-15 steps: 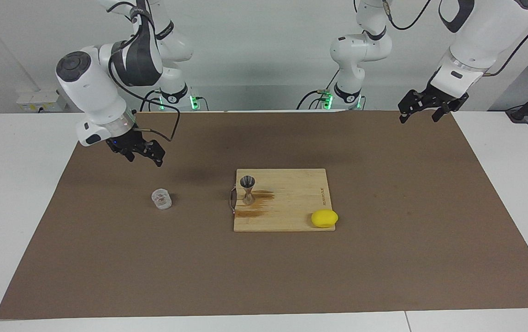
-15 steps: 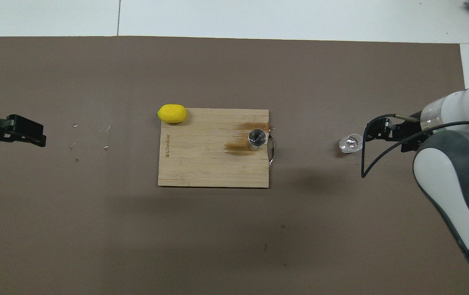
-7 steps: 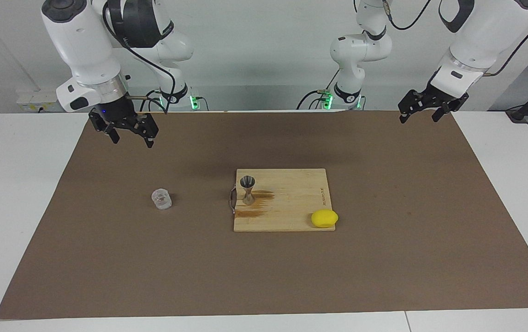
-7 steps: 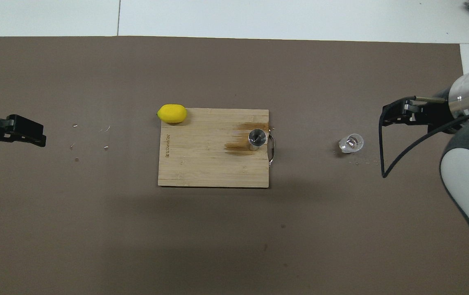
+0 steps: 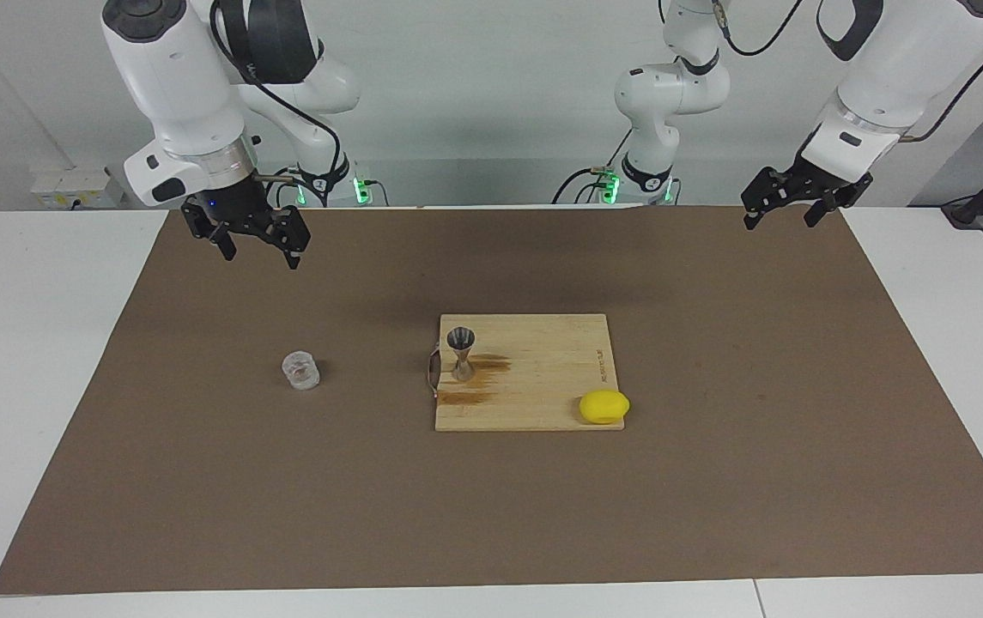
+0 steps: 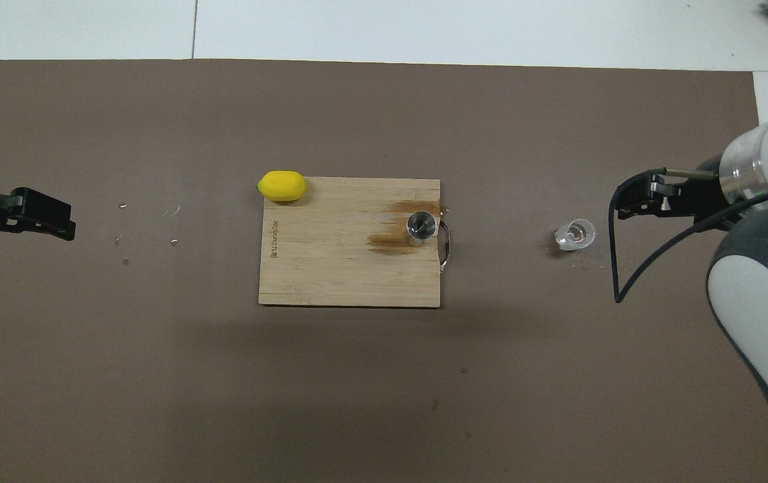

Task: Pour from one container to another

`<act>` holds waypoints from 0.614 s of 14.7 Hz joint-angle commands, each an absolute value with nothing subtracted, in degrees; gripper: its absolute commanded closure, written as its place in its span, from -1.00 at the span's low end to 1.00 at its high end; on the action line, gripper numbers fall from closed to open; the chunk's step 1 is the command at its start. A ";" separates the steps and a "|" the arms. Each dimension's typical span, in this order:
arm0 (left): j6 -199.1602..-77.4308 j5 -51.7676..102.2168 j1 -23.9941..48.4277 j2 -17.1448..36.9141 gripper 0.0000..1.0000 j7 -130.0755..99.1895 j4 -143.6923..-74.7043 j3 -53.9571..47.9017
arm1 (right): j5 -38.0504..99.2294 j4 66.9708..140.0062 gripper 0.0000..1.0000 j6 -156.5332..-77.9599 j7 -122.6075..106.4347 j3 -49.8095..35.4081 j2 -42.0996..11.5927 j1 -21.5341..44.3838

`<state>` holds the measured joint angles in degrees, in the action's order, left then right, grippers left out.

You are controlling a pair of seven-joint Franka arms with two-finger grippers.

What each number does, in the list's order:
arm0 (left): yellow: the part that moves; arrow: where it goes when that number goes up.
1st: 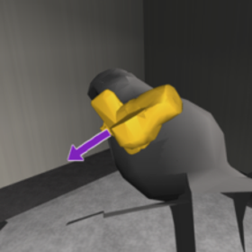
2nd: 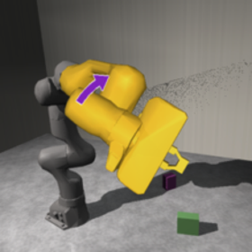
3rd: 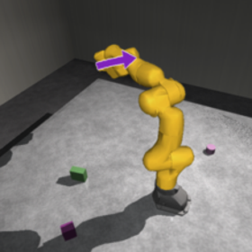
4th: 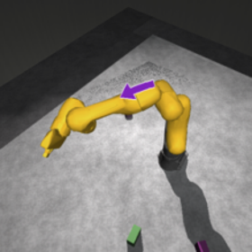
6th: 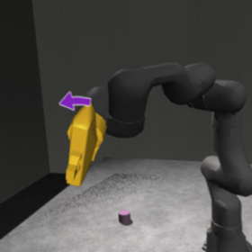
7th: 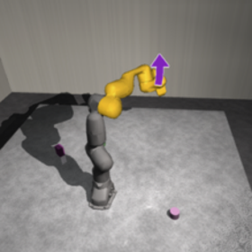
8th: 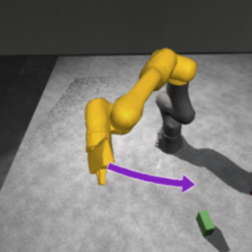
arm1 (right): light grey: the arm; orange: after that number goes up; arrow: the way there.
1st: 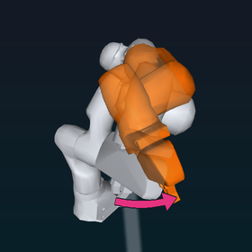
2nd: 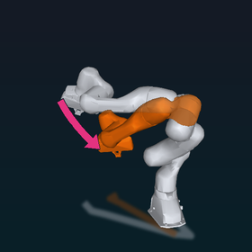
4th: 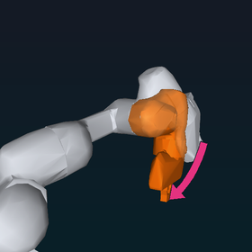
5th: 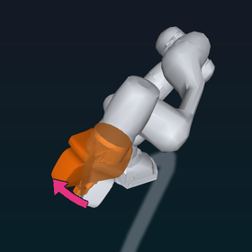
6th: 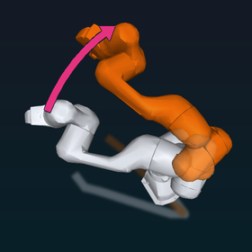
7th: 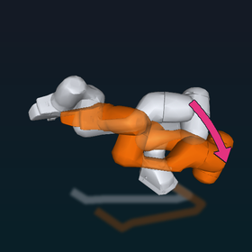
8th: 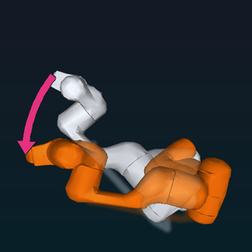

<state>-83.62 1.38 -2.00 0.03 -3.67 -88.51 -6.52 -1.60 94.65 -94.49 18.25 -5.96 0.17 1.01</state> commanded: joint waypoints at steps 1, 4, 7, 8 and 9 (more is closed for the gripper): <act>-83.23 1.49 -2.55 -0.79 -1.00 -4.13 -89.30 -6.77 | -2.11 96.60 -1.00 -94.48 18.55 -6.07 2.37 0.35; -83.23 1.49 -2.55 -0.79 -1.00 -4.13 -89.30 -6.68 | -0.44 94.14 -1.00 -92.83 16.61 -5.80 1.85 -0.96; -83.23 1.49 -2.55 -0.88 -1.00 -4.13 -89.30 -6.77 | -0.70 91.33 -1.00 -90.01 15.30 -5.89 1.15 -1.23; -83.23 1.49 -2.55 -0.88 -1.00 -4.13 -89.30 -6.77 | -0.62 90.71 -1.00 -89.39 15.29 -5.89 0.53 -1.14; -83.23 1.49 -2.55 -0.88 -1.00 -4.13 -89.30 -6.68 | -0.44 90.70 -1.00 -88.95 15.21 -5.98 0.53 -1.14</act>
